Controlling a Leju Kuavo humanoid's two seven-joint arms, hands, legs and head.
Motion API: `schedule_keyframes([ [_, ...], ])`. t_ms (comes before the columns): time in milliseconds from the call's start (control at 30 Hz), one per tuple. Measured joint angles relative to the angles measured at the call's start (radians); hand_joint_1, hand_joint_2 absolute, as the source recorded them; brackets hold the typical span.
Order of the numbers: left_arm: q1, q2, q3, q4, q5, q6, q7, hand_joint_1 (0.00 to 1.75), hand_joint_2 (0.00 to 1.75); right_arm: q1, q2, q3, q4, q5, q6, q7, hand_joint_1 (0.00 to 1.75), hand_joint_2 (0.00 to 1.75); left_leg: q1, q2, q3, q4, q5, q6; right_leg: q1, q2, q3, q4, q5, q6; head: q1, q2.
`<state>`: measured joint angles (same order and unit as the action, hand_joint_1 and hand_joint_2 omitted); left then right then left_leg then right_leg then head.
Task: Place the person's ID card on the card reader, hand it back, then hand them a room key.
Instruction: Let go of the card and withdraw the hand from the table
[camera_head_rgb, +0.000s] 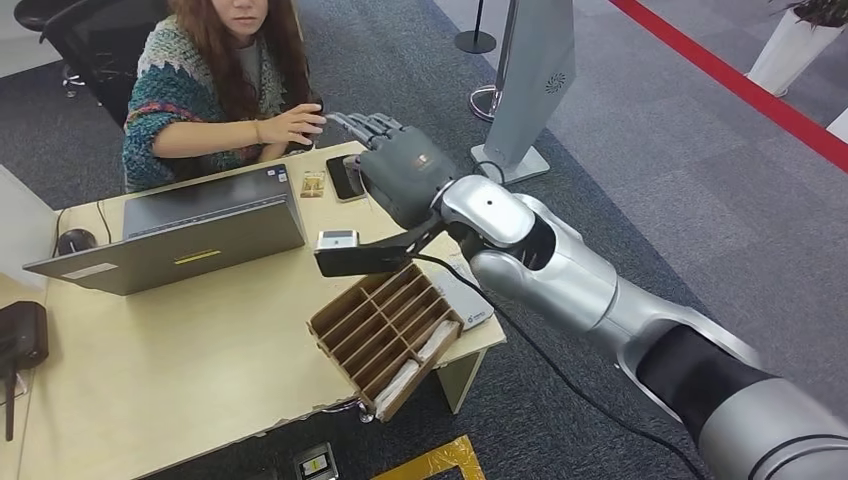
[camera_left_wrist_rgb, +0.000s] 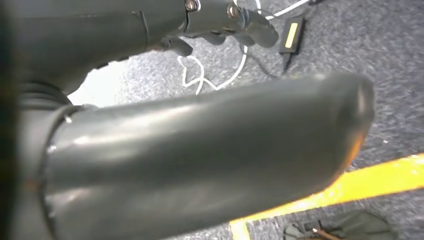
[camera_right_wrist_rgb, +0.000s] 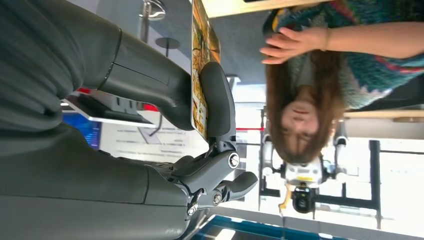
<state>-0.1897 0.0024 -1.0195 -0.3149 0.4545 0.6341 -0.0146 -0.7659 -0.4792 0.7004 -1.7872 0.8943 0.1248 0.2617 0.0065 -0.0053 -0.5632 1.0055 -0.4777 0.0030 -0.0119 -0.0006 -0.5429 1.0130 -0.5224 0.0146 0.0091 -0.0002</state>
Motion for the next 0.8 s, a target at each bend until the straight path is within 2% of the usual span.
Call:
schedule_keyframes([
  [133,-0.008,0.003,-0.008,-0.004,-0.009,0.000,0.004,0.00,0.00,-0.132,0.063,0.057,0.150,-0.048,-0.023,-0.019,1.75,1.75,0.000,-0.002,-0.002,0.000,0.001,-0.001,0.000,-0.001,-0.001,0.000,0.000,0.000,0.000,0.000],
  [333,-0.010,0.006,-0.010,-0.004,-0.010,0.005,0.012,0.00,0.00,-0.265,0.159,0.120,0.379,-0.103,-0.081,-0.048,1.75,1.75,0.001,-0.004,-0.003,0.000,0.001,-0.001,0.000,-0.003,-0.002,0.000,0.000,0.000,0.000,0.000],
  [600,-0.001,0.011,-0.011,-0.004,0.005,0.005,0.012,0.00,0.00,-0.365,0.276,0.189,0.686,-0.142,-0.135,-0.076,1.75,1.75,0.001,-0.005,-0.003,0.000,0.001,-0.002,0.000,-0.004,-0.003,0.000,0.000,0.000,0.000,0.000],
  [800,0.001,0.012,-0.011,-0.004,0.009,0.005,0.017,0.00,0.00,-0.390,0.326,0.219,0.834,-0.152,-0.159,-0.089,1.75,1.75,0.001,-0.005,-0.004,0.000,0.001,-0.002,0.000,-0.004,-0.003,0.000,0.000,0.000,0.000,0.000],
])
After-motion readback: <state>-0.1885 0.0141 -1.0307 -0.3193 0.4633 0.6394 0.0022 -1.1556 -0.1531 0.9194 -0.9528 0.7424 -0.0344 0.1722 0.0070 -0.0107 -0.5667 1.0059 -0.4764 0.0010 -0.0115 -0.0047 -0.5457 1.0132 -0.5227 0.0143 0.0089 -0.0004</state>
